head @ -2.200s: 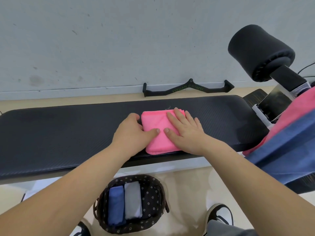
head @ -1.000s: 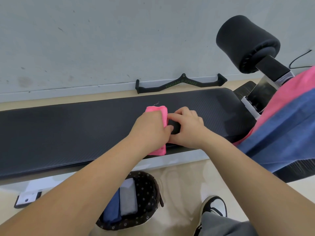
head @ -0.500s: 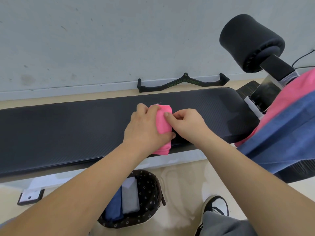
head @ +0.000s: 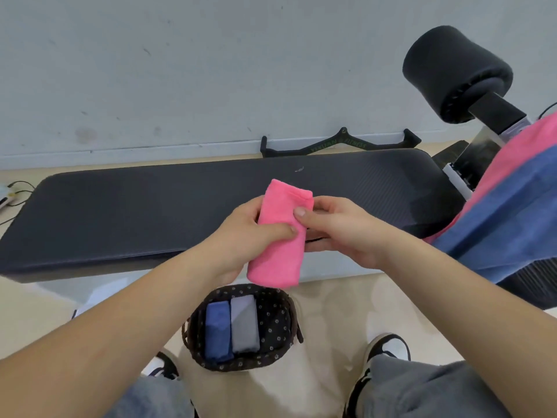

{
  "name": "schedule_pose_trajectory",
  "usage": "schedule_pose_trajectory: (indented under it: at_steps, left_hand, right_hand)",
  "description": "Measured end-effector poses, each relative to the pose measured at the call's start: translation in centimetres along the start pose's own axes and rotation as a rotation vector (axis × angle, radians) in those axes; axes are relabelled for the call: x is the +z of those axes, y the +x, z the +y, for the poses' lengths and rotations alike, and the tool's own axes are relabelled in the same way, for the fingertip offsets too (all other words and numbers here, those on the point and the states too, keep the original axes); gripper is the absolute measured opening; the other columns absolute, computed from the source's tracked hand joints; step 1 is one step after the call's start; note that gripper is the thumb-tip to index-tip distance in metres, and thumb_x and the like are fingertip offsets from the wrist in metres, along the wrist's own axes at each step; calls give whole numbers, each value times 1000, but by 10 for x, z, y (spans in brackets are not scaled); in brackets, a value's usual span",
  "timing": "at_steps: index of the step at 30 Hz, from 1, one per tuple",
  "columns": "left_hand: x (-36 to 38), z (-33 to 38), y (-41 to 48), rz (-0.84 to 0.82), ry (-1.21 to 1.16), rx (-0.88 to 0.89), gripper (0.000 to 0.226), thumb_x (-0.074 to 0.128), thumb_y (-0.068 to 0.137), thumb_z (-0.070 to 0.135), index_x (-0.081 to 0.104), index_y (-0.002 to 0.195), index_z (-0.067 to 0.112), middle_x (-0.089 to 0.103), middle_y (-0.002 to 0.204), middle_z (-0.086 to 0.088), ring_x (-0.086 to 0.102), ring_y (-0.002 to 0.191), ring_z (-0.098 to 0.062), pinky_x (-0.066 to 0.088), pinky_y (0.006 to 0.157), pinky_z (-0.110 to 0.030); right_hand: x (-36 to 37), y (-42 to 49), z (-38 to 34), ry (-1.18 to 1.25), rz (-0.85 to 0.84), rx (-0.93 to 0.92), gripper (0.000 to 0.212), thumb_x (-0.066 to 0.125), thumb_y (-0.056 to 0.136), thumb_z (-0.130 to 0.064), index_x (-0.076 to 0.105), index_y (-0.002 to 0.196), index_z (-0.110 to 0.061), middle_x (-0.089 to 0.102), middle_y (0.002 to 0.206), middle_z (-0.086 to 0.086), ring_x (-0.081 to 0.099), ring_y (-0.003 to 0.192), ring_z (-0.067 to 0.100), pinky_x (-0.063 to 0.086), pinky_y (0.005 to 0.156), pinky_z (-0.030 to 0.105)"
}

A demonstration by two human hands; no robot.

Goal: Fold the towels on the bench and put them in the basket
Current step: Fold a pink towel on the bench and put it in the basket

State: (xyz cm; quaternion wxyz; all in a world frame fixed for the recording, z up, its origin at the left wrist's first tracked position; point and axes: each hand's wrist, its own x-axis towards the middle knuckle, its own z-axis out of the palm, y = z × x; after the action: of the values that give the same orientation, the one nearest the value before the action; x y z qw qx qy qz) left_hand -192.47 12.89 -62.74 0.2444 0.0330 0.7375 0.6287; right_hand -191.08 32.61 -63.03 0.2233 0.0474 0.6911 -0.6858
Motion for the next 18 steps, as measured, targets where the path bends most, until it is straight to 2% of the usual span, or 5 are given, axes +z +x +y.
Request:
schedule_pose_trajectory:
  at_steps: [2, 5, 10, 14, 18]
  left_hand:
    - [-2, -12, -16, -78, 6, 7, 44, 79, 85, 6, 68, 123, 25, 78, 111, 0, 74, 104, -20, 61, 90, -40]
    - [-1, -28, -34, -110, 27, -1, 51, 79, 85, 1, 65, 128, 25, 78, 114, 1, 74, 106, -18, 60, 93, -39]
    - [-9, -47, -42, -58, -17, -52, 39, 80, 82, 23, 68, 119, 21, 77, 112, -6, 75, 105, -26, 60, 92, -50]
    - [-18, -73, -33, -50, -128, -157, 29, 69, 96, 9, 65, 125, 14, 74, 119, -13, 73, 106, -30, 60, 90, -52]
    - [-16, -113, -22, 13, -162, -281, 27, 64, 99, 6, 65, 125, 15, 75, 118, -13, 72, 107, -30, 60, 92, -52]
  right_hand:
    - [6, -13, 6, -36, -86, -13, 30, 62, 103, -21, 66, 127, -5, 74, 121, 16, 73, 111, 25, 59, 94, 39]
    - [19, -28, 16, -158, -10, -34, 24, 66, 100, -16, 68, 118, -1, 75, 114, 20, 74, 95, 20, 61, 86, 35]
    - [50, -39, 42, -238, 152, -26, 22, 73, 96, -22, 68, 111, -6, 75, 109, 20, 72, 81, 14, 61, 69, 31]
    - [62, -33, 69, -171, 49, 175, 29, 69, 98, -28, 67, 122, -12, 76, 117, 9, 73, 105, 18, 60, 93, 39]
    - [72, -15, 107, -203, -49, 368, 44, 80, 88, -21, 63, 128, -16, 75, 119, 0, 71, 109, 16, 59, 88, 31]
